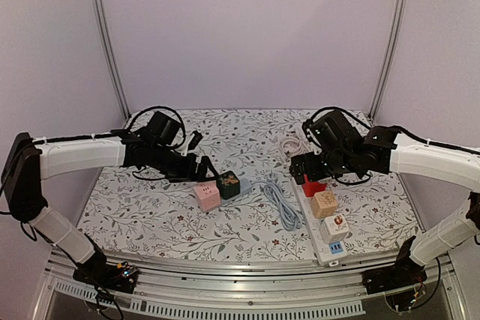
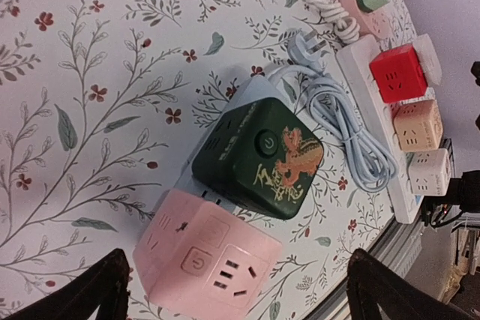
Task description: Pull the plug off the socket
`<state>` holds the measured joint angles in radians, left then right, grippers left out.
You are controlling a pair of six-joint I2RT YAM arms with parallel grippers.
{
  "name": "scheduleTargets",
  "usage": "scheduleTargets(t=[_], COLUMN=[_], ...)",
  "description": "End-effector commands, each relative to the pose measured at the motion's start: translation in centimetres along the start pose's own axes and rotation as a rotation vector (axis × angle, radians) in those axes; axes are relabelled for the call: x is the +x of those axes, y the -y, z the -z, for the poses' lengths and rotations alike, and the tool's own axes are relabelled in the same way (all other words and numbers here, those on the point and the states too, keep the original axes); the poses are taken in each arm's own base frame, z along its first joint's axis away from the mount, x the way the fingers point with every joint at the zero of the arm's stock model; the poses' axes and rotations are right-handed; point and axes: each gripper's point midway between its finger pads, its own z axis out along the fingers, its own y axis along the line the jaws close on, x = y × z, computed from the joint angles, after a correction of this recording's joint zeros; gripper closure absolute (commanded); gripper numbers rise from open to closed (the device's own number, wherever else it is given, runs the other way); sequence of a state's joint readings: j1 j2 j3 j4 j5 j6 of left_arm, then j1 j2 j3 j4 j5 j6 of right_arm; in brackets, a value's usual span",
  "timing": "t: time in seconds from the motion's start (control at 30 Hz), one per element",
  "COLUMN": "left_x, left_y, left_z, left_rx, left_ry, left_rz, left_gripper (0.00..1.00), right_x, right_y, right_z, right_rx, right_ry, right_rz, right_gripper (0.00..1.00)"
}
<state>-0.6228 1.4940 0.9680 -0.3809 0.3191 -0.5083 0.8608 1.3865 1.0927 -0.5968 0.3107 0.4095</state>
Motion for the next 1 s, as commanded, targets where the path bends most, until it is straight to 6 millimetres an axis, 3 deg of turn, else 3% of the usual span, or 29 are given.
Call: scheduleTargets(t=[0.0,0.23,0.43,0.53,0.7,0.97], left_x=[-1.4,1.9,5.4,6.7,6.1,5.4], left_y=[0.5,0.0,4.8,5.6,3.4,2.7], left_z=[-1.0,-2.0,-2.0,-1.8,-0.4,-0.6], left_rx=[0.041,0.051,0.188,0.180,0.029,0.000], left_ry=[0.006,-0.075,-0.121,-0.138,-0.074,-0.067], left_rz=[-0.035,0.011,-0.022,-0.036,-0.067,-0.059], left_gripper=[0.00,0.00,0.00,0.00,0.00,0.00], right_x=[-1.0,-1.2,-1.6,-1.4,-1.0,0.0], right_y=[-1.3,-1.7,-2.7,-3.4,-5.6,-10.4], right_z=[0.9,0.9,0.7,0.4,-0.3,-1.5], right_rx=[-0.050,-0.057,-0.085,-0.093,-0.142,-0.238], right_ry=[0.033,0.046,0.057,0.048,0.036,0.002], right_rz=[-0.041,-0.049,-0.037,-0.014,0.018,0.051], right_gripper=[0.01,0.01,0.01,0.01,0.01,0.04])
